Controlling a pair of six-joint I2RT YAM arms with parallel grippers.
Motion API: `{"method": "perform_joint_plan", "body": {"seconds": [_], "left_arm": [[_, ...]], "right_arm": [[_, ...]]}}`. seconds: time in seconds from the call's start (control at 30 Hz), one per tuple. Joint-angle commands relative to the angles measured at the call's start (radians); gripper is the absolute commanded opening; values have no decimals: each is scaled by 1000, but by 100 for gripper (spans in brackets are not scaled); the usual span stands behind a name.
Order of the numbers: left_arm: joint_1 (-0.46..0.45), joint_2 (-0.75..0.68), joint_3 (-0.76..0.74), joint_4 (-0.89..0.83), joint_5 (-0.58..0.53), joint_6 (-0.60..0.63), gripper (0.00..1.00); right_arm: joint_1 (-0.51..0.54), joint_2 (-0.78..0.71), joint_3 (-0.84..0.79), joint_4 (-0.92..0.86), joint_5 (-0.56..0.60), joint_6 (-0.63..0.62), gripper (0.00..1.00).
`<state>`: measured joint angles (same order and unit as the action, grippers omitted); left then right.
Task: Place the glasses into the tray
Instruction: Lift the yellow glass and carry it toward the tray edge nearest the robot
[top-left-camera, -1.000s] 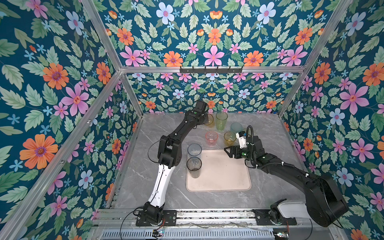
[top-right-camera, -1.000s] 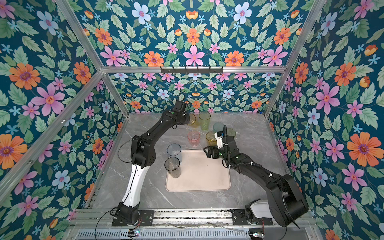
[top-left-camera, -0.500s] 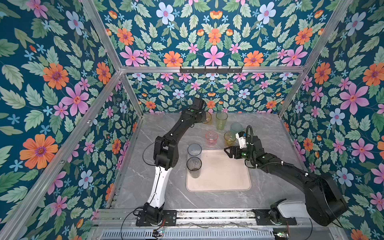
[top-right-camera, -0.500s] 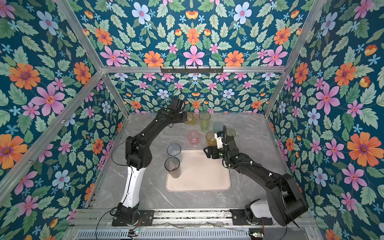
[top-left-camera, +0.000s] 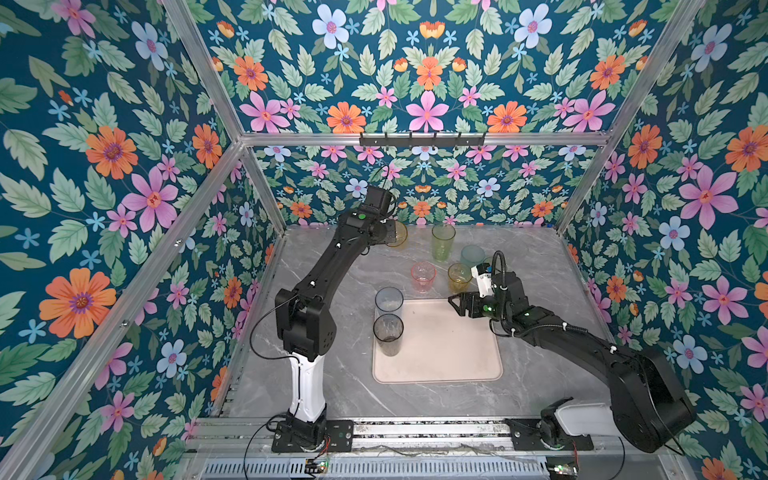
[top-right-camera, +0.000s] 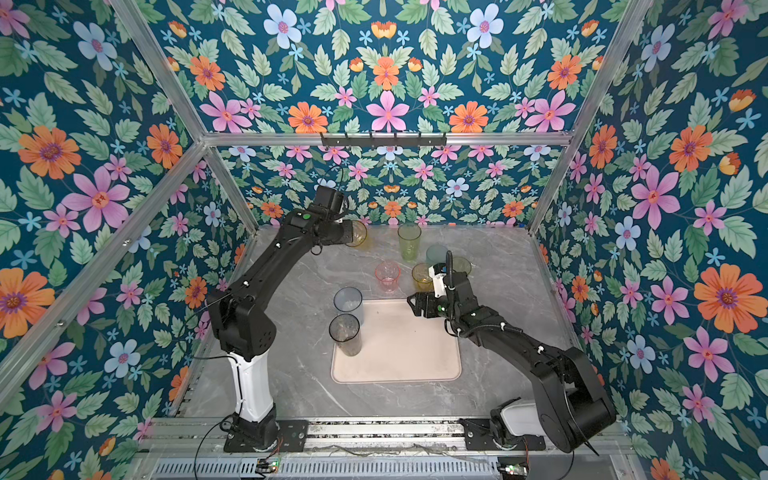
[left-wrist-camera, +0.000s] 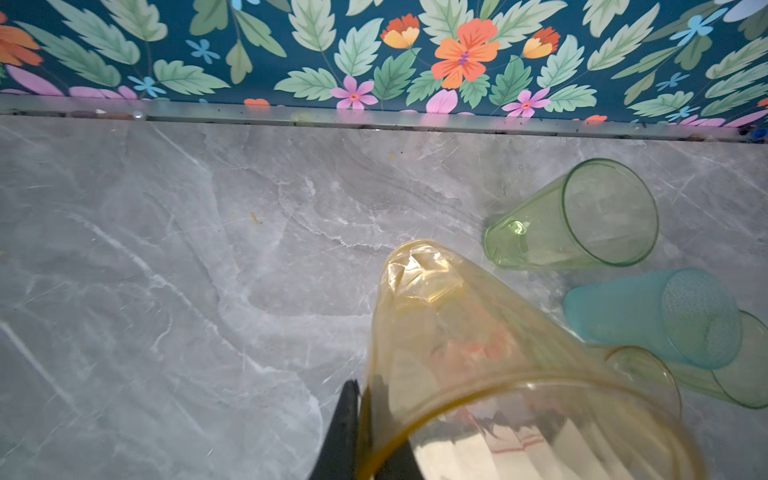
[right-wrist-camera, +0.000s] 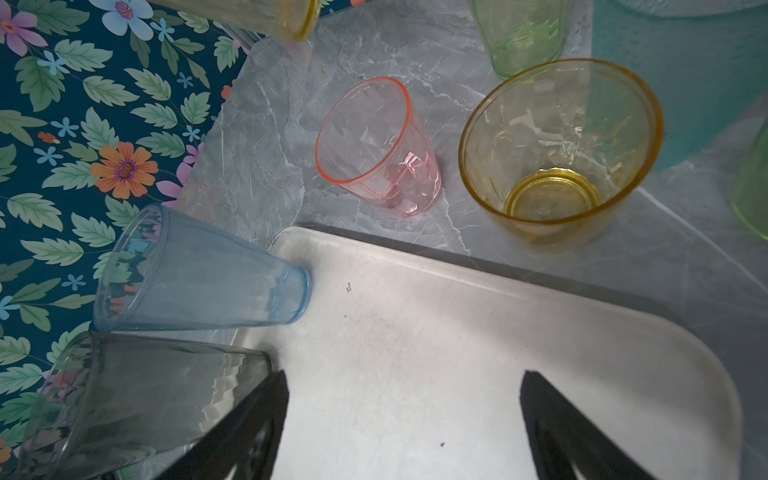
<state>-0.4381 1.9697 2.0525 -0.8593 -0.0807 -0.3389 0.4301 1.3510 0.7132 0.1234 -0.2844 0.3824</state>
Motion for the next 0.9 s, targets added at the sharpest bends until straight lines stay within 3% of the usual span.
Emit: {"method": "perform_joint_plan", "body": {"seconds": [0.0, 0.87], "left_arm": [[9, -47, -6, -81, -53, 9, 0], [28, -497, -325, -348, -177, -48, 0]], "right_arm": [[1, -11, -1, 24, 10, -8, 89], [0, 11, 3, 38, 1, -4, 89]]}}
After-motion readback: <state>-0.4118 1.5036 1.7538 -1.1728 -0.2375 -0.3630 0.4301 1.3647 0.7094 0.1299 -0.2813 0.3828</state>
